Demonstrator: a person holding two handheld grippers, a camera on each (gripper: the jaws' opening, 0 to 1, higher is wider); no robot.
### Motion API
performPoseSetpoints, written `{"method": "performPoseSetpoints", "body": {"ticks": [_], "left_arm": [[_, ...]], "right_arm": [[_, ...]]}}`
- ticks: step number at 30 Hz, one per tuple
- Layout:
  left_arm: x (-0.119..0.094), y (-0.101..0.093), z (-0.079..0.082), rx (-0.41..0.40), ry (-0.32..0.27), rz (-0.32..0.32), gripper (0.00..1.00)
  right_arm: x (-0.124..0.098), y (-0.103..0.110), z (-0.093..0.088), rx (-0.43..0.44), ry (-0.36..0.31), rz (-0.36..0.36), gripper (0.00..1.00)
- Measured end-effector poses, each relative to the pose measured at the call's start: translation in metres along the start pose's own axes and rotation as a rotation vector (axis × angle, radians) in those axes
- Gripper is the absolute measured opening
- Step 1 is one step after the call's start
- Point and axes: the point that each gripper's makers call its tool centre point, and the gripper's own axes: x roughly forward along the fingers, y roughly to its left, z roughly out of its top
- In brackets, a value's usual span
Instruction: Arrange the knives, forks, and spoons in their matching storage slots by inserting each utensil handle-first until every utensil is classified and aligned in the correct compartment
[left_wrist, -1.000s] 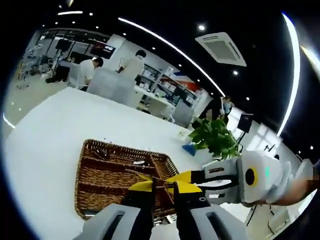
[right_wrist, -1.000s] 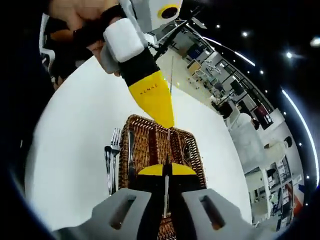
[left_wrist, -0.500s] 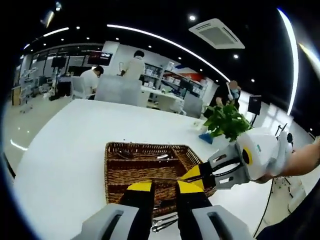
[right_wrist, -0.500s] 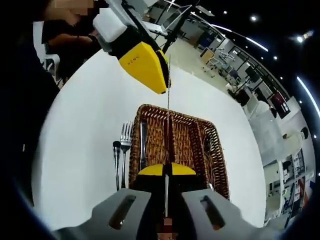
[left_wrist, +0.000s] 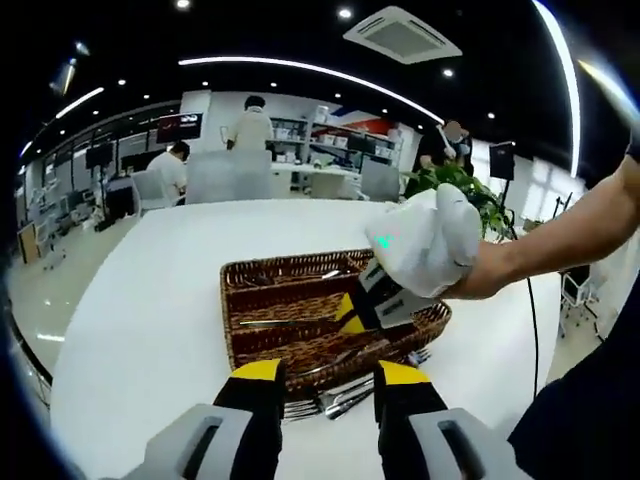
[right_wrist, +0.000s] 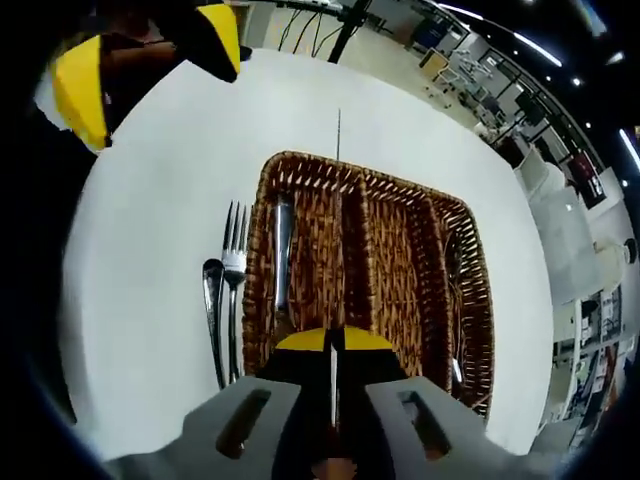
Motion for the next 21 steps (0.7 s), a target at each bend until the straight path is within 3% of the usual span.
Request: {"method": "performPoseSetpoints", "body": {"ticks": [8, 10, 16, 21], "left_arm": [[-0.004, -0.008, -0.005, -0.008, 0.002, -0.024, 0.43], [-0.004, -0.01, -0.005, 0.004, 0.004, -0.029, 0.44], [-0.005, -0.012, -0.009, 0.023, 0.026, -0.031, 0.44], [-0.007, -0.012, -0.009, 0.016, 0.025, -0.028, 0.45]], "right_arm": [[0.018, -0.002, -0.013, 0.003, 0.107, -0.013, 0.0], [0.021, -0.003, -0.021, -0.05, 0.159, -0.013, 0.01], [0.028, -0.004, -0.023, -0.028, 0.174, -0.033, 0.01], [0.029, -0.004, -0.02, -0.105, 0.178, -0.036, 0.02]]}}
